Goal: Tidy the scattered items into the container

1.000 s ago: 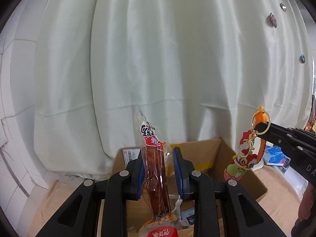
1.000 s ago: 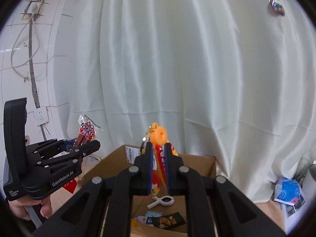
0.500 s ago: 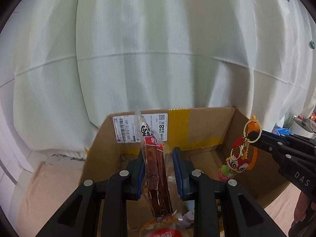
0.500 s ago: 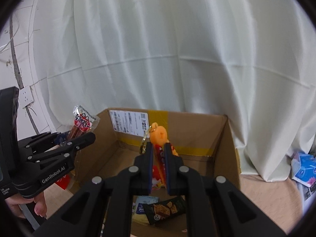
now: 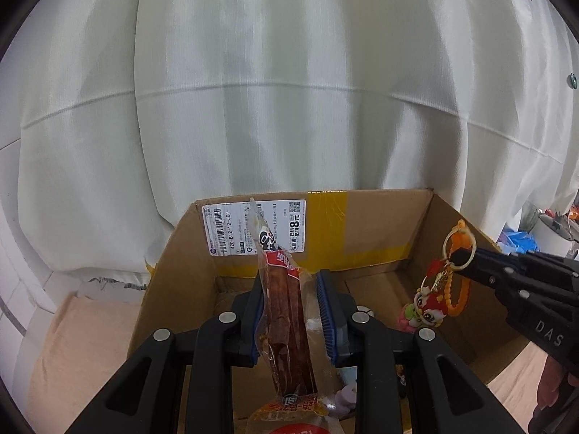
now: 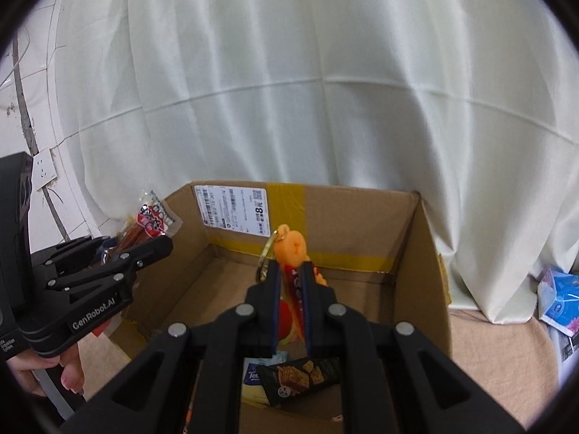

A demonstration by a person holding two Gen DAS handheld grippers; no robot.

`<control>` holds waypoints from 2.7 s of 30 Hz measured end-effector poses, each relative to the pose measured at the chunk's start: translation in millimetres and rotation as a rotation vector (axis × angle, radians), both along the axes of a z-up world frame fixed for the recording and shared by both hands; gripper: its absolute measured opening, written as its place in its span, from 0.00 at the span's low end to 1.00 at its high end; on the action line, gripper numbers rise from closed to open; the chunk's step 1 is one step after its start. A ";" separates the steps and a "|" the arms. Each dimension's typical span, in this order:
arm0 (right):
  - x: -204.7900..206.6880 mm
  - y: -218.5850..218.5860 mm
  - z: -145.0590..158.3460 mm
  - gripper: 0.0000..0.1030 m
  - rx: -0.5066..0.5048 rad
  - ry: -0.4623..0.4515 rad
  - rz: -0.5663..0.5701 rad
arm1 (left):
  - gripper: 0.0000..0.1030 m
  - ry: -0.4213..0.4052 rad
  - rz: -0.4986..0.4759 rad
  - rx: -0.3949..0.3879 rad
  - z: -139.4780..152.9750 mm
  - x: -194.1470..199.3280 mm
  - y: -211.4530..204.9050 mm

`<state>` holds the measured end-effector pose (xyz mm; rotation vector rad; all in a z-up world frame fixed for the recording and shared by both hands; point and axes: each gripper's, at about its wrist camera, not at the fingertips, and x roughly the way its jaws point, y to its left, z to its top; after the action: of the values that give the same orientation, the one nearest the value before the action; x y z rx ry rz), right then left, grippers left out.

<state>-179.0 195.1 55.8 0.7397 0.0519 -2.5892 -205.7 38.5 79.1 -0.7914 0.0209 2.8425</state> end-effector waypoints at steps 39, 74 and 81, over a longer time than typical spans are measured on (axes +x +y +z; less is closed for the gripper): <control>140.0 38.9 73.3 1.00 -0.064 0.281 -0.068 | 1.00 0.169 0.076 0.043 64.1 132.8 -41.5; 174.8 58.6 -105.9 1.00 0.012 -0.030 -0.147 | 1.00 -0.096 0.074 0.021 -142.1 198.5 -60.8; 170.3 60.2 -111.6 1.00 0.020 -0.040 -0.140 | 1.00 -0.106 0.088 0.013 -151.1 185.0 -60.2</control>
<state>-8.7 255.3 -55.8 0.8298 0.0140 -2.7088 -20.7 -21.8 -72.0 -0.9617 -0.0494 2.8748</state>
